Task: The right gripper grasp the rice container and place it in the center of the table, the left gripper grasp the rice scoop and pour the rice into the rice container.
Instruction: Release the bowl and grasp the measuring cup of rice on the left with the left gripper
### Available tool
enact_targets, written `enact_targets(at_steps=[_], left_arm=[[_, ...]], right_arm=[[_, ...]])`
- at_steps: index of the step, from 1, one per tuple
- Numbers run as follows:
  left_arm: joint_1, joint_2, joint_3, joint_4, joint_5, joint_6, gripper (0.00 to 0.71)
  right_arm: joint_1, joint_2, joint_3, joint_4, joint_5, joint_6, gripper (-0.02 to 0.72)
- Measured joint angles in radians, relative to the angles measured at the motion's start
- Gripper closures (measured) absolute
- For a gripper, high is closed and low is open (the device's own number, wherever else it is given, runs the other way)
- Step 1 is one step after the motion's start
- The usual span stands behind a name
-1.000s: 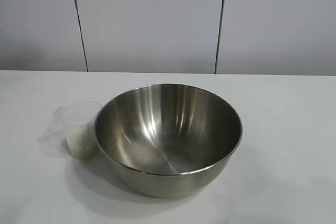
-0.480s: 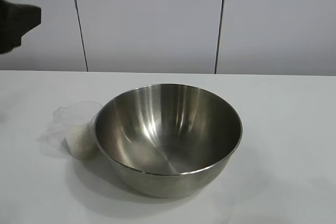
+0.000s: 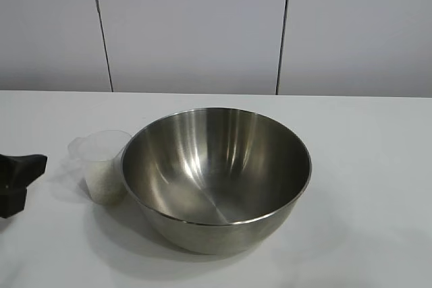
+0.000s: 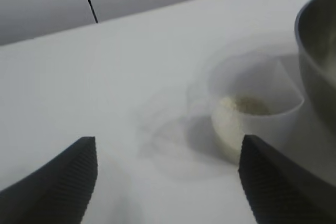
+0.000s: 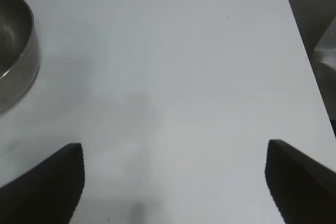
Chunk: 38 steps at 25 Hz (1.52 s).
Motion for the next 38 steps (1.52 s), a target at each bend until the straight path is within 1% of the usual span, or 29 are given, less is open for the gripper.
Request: enact_targets(at_steps=[4, 10, 13, 16, 17, 20, 29, 38], left_arm=[[0.000, 0.076, -0.055, -0.001, -0.003, 0.000, 0.169], [0.005, 0.096, -0.104, 0.000, -0.009, 0.004, 0.169], [0.041, 0.111, -0.116, 0.005, -0.021, 0.007, 0.170], [0.082, 0.153, -0.116, 0.047, -0.022, 0.004, 0.170], [0.089, 0.172, -0.118, 0.063, -0.022, 0.001, 0.170], [0.090, 0.221, -0.145, 0.093, -0.021, 0.000, 0.170], [0.095, 0.341, -0.284, 0.105, -0.021, 0.004, 0.170], [0.096, 0.352, -0.347, 0.103, -0.022, 0.011, 0.170]], right_arm=[[0.000, -0.025, 0.000, 0.000, 0.000, 0.000, 0.064], [0.000, -0.100, 0.000, 0.000, 0.001, 0.000, 0.064], [0.000, -0.101, 0.000, 0.000, 0.001, 0.000, 0.064], [0.000, -0.101, 0.000, -0.001, 0.001, 0.000, 0.064], [0.000, -0.101, 0.000, -0.001, 0.001, 0.000, 0.064], [0.000, -0.101, 0.000, -0.001, 0.001, 0.000, 0.064], [0.000, -0.101, 0.000, -0.001, 0.001, 0.000, 0.064], [0.000, -0.101, 0.000, -0.001, 0.001, 0.000, 0.064]])
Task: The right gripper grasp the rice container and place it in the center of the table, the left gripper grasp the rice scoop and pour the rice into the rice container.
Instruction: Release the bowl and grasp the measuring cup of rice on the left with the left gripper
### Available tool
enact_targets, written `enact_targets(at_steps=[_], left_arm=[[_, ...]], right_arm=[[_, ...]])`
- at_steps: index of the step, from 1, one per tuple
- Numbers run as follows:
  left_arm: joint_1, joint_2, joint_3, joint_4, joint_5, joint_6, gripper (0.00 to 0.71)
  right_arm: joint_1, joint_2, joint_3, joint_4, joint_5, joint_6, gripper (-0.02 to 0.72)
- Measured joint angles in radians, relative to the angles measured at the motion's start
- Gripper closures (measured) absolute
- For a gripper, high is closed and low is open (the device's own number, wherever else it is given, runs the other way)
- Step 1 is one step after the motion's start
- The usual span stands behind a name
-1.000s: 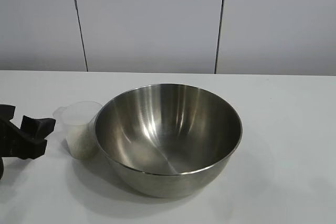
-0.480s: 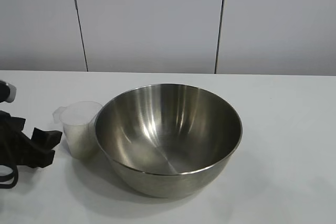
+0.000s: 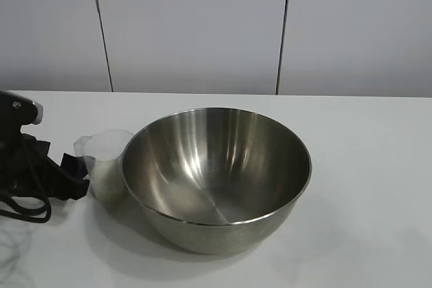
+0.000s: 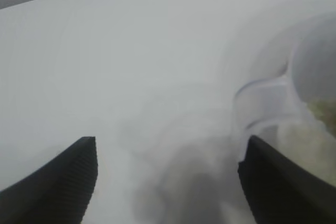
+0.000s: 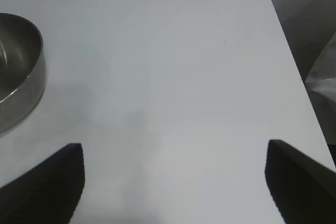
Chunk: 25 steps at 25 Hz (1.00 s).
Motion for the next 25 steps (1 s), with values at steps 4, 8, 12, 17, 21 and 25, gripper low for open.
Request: enact_targets(at_steps=[4, 8, 12, 17, 21, 25], left_arm=[[0.001, 0.000, -0.026, 0.000, 0.001, -0.003, 0.170], [0.001, 0.000, -0.054, 0.000, 0.001, -0.012, 0.193], [0.001, 0.000, -0.067, 0.000, 0.003, -0.014, 0.405], [0.001, 0.000, -0.067, 0.000, 0.002, -0.014, 0.651], [0.001, 0.000, -0.067, 0.008, 0.002, -0.014, 0.698], [0.001, -0.023, -0.067, 0.042, 0.008, -0.009, 0.704]], right_arm=[[0.000, 0.000, 0.000, 0.000, 0.000, 0.000, 0.064], [0.000, 0.000, 0.000, 0.000, 0.000, 0.000, 0.064], [0.000, 0.000, 0.000, 0.000, 0.000, 0.000, 0.064], [0.000, 0.000, 0.000, 0.000, 0.001, 0.000, 0.064], [0.000, 0.000, 0.000, 0.000, 0.001, 0.000, 0.064], [0.000, 0.000, 0.000, 0.000, 0.001, 0.000, 0.064]])
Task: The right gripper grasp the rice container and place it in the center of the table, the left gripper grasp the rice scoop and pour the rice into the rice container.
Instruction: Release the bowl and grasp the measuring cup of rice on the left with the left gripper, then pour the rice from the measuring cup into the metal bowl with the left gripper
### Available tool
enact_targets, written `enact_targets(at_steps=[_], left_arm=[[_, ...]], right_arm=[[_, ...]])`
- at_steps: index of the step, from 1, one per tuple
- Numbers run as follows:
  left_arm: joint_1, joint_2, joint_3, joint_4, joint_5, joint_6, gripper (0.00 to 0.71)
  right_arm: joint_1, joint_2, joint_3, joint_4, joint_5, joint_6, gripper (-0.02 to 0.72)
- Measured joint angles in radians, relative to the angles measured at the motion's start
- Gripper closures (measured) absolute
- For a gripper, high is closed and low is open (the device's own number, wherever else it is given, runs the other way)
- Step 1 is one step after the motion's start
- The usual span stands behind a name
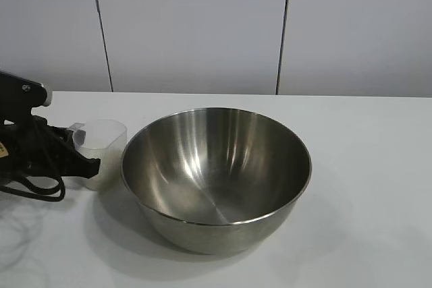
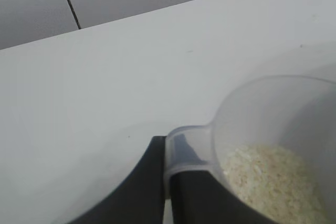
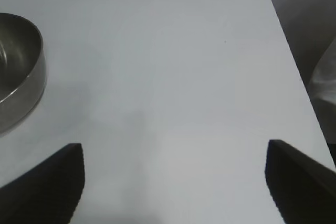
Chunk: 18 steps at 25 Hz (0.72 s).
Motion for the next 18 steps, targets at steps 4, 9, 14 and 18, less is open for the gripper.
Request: enact_targets(at_steps=[4, 9, 14, 18], left_arm=[[0.000, -0.105, -0.001, 0.007, 0.028, 0.094, 0.704], [0.000, -0.288, -0.051, 0.016, 0.254, 0.321, 0.704], [-0.054, -0.440, -0.184, 0.106, 0.549, 0.482, 0.704], [-0.158, -0.465, -0.311, 0.154, 0.773, 0.608, 0.704]], right_arm=[[0.000, 0.000, 0.000, 0.000, 0.000, 0.000, 0.064], [0.000, 0.000, 0.000, 0.000, 0.000, 0.000, 0.064], [0.000, 0.000, 0.000, 0.000, 0.000, 0.000, 0.064], [0.000, 0.000, 0.000, 0.000, -0.001, 0.000, 0.064]])
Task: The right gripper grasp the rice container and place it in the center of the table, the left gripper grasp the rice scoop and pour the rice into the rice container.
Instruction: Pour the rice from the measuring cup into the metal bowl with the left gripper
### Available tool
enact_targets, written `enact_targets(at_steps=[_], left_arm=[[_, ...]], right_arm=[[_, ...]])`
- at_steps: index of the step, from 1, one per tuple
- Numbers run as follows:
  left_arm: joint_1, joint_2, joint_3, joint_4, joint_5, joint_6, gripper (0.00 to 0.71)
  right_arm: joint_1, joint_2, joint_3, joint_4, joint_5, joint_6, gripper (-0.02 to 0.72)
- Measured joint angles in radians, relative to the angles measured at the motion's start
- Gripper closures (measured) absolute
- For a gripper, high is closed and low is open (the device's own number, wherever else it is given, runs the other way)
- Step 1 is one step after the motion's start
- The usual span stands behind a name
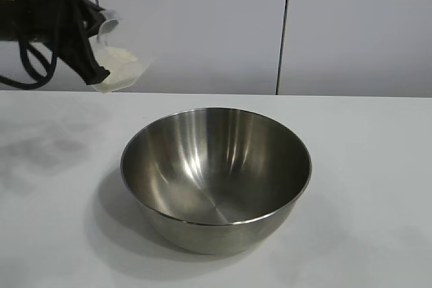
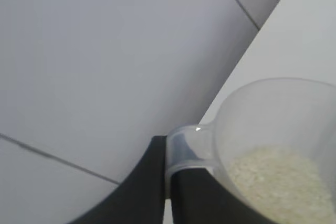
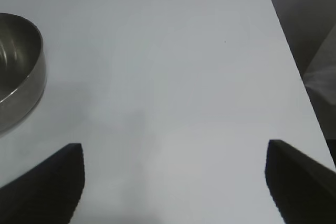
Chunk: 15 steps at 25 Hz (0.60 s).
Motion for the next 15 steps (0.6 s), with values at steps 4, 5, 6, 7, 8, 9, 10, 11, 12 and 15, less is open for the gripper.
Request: enact_targets(at_steps=[4, 5, 6, 7, 8, 9, 10, 11, 12, 15], left_arm=[[-0.102, 0.014, -0.064, 0.022, 0.114, 0.205, 0.704], [-0.122, 0.022, -0.066, 0.024, 0.117, 0.273, 0.704], [-0.136, 0.030, -0.066, 0.025, 0.117, 0.334, 0.704], [-0.148, 0.041, -0.066, 0.026, 0.117, 0.415, 0.704], [-0.156, 0.058, -0.066, 0.026, 0.117, 0.503, 0.704], [-0.165, 0.078, -0.066, 0.026, 0.117, 0.596, 0.704], [-0.171, 0.096, -0.066, 0.026, 0.113, 0.671, 0.704], [-0.179, 0.123, -0.066, 0.026, 0.105, 0.757, 0.704], [-0.183, 0.147, -0.066, 0.026, 0.089, 0.833, 0.704], [-0.203, 0.211, -0.067, 0.027, 0.009, 1.012, 0.704]], right_arm=[[0.000, 0.000, 0.000, 0.000, 0.000, 0.000, 0.064], [0.000, 0.000, 0.000, 0.000, 0.000, 0.000, 0.064], [0.000, 0.000, 0.000, 0.000, 0.000, 0.000, 0.064], [0.000, 0.000, 0.000, 0.000, 0.000, 0.000, 0.064], [0.000, 0.000, 0.000, 0.000, 0.000, 0.000, 0.064], [0.000, 0.000, 0.000, 0.000, 0.000, 0.000, 0.064], [0.000, 0.000, 0.000, 0.000, 0.000, 0.000, 0.064], [0.000, 0.000, 0.000, 0.000, 0.000, 0.000, 0.064], [0.000, 0.000, 0.000, 0.000, 0.000, 0.000, 0.064], [0.000, 0.000, 0.000, 0.000, 0.000, 0.000, 0.064]])
